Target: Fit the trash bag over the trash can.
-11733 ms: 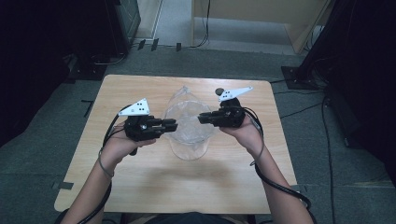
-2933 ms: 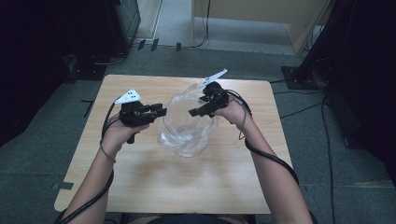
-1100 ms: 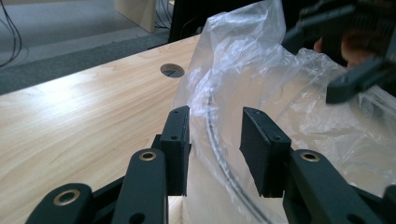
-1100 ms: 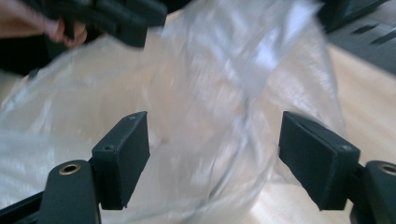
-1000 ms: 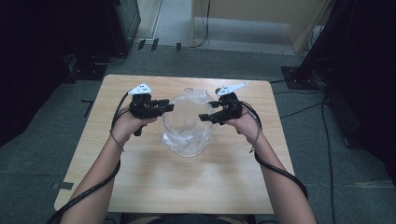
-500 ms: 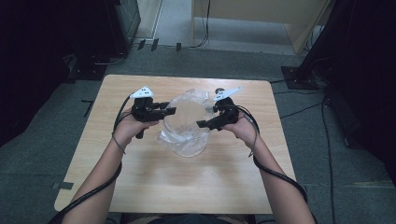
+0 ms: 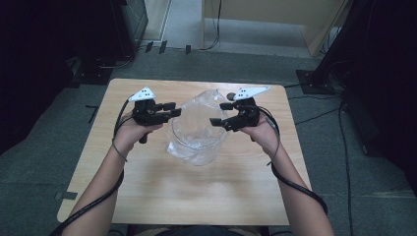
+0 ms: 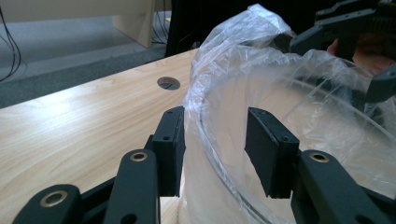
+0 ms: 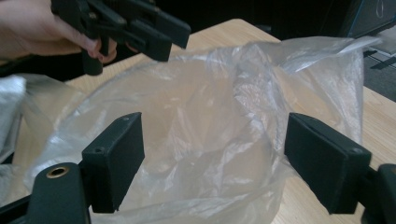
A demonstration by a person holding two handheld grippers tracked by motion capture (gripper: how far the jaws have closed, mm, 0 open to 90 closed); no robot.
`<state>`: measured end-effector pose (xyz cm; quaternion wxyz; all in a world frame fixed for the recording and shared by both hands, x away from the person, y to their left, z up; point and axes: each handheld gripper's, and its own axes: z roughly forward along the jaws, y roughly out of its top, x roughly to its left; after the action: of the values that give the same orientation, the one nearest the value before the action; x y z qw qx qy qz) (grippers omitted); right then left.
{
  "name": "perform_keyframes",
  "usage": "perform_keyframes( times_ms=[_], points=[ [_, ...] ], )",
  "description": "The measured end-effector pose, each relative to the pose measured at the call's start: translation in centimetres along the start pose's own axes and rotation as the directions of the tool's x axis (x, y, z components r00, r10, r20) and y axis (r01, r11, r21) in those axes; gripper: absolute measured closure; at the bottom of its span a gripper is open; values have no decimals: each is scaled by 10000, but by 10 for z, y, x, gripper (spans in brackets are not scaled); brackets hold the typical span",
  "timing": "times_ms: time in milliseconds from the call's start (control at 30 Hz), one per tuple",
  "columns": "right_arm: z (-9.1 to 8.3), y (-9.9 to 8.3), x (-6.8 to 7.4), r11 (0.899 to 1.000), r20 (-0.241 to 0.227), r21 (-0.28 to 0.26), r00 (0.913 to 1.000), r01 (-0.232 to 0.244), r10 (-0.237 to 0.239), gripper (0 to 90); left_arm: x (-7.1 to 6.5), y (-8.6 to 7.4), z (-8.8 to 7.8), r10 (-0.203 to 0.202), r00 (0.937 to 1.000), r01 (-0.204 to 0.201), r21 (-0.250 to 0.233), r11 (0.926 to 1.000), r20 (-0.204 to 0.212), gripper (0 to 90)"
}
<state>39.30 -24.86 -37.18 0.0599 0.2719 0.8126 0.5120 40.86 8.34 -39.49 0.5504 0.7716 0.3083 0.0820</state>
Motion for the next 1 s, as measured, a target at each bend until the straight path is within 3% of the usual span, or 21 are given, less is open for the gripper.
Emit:
perform_keyframes(
  times_ms=[267, 467, 567, 667, 767, 833, 867, 1000],
  points=[
    [2, 9, 10, 9989, -262, -310, 9990, 345, -353, 256, -4, 1, 1, 116, 9999, -116, 109, 9999, 19, 571],
    [-7, 19, 9, 9974, 73, -675, 9997, 254, -250, 369, -2, 2, -4, 135, 9999, -134, 379, 9992, -26, 573],
    [-14, 26, 3, 9952, 499, -928, 9984, 304, -259, 383, 0, 2, -8, 97, 9999, -95, 381, 9992, -72, 573],
    [-15, 30, -14, 9937, 1034, -1080, 9938, -287, 400, 380, 2, 2, -12, -21, 9999, 25, 307, 9995, -143, 575],
    [-6, 28, -30, 9938, 1230, -685, 9878, -875, 955, 245, 1, 1, -16, -85, 9998, 88, 193, 9998, -180, 582],
    [2, 24, -37, 9890, 1410, -494, 9794, -1391, 1448, 256, 0, -2, -19, -61, 9998, 64, 154, 9999, -204, 585],
    [4, 23, -39, 9907, 1349, -404, 9818, -1296, 1339, 272, -1, -4, -20, -69, 9998, 72, 158, 9998, -176, 589],
    [10, 17, -40, 9954, 1361, -122, 9861, -946, 954, 552, -1, -11, -22, -140, 9998, 144, 280, 9995, -142, 609]
  ],
)
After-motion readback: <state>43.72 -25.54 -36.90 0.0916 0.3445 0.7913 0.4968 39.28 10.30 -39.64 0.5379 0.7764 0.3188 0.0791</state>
